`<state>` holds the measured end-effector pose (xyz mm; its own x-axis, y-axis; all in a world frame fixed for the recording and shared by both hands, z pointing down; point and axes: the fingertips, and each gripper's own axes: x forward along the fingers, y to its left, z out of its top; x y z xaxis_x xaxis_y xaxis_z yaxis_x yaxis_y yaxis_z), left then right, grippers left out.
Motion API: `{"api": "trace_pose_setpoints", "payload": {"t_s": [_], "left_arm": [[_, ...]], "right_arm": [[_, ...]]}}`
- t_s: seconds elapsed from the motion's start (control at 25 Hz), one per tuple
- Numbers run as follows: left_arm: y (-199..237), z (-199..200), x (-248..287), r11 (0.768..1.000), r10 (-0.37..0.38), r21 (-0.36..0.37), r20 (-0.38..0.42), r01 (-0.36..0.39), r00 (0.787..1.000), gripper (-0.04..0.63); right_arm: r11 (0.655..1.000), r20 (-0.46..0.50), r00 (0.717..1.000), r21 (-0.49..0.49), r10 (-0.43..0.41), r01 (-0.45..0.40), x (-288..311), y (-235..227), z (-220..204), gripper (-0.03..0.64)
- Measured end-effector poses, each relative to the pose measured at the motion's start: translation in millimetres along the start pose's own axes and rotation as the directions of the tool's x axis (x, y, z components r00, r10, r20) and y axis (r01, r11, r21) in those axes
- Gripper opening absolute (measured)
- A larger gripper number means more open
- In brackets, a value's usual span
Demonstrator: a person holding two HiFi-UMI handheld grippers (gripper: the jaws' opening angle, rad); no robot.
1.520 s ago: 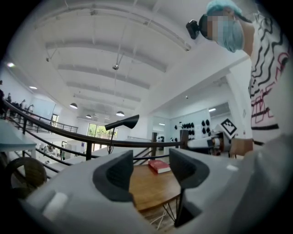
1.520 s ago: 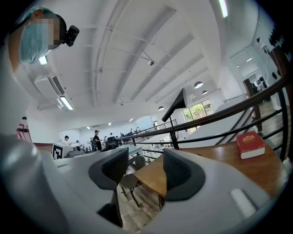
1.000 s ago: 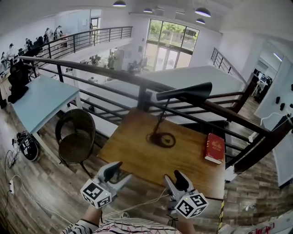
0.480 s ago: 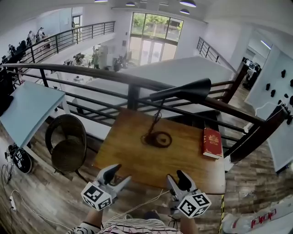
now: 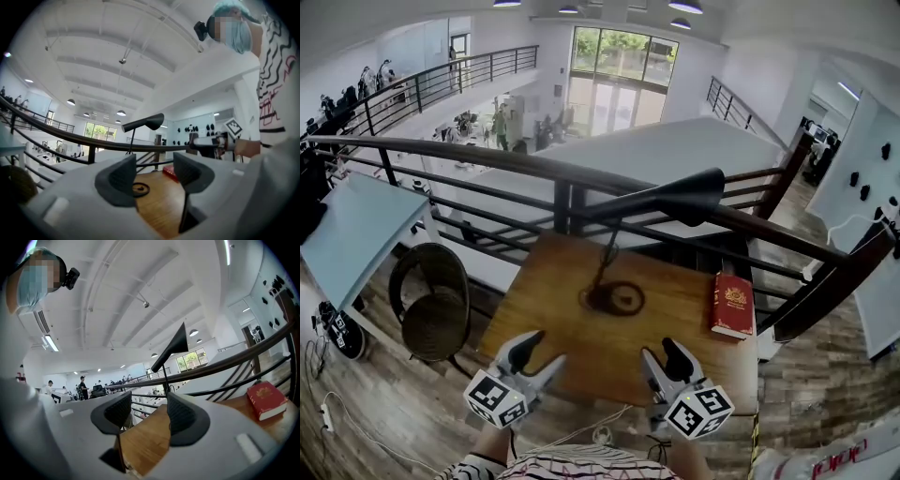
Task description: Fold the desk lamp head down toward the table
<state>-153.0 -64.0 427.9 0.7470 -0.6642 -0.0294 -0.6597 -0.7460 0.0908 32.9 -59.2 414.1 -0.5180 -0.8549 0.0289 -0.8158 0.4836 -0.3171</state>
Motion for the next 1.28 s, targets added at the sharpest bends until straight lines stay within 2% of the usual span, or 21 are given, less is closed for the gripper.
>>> {"api": "trace_pose_setpoints", "payload": {"t_s": [0.44, 0.76, 1.0, 1.28], "left_arm": [[-17.9, -4.0, 109.8, 0.999, 0.040, 0.025, 0.015, -0.040, 0.999, 0.244], [-25.2, -15.8, 158.2, 0.996, 0.085, 0.029, 0.020, -0.085, 0.996, 0.244], [11.3, -13.7, 177.5, 0.998, 0.059, 0.021, 0.023, -0.060, 0.998, 0.244], [74.9, -3.4, 209.4, 1.000, -0.002, 0.013, -0.008, 0.002, 1.000, 0.244]], "right_arm": [[0.995, 0.021, 0.998, -0.074, 0.067, -0.065, 10.8, -101.6, 58.1, 0.227], [0.977, 0.033, 0.990, -0.170, 0.135, -0.127, 17.8, -141.9, 93.0, 0.225], [0.975, 0.070, 0.990, -0.194, 0.124, -0.109, 53.3, -144.8, 114.0, 0.224], [0.971, 0.162, 0.984, -0.239, 0.069, -0.028, 102.0, -148.5, 160.2, 0.224]]}}
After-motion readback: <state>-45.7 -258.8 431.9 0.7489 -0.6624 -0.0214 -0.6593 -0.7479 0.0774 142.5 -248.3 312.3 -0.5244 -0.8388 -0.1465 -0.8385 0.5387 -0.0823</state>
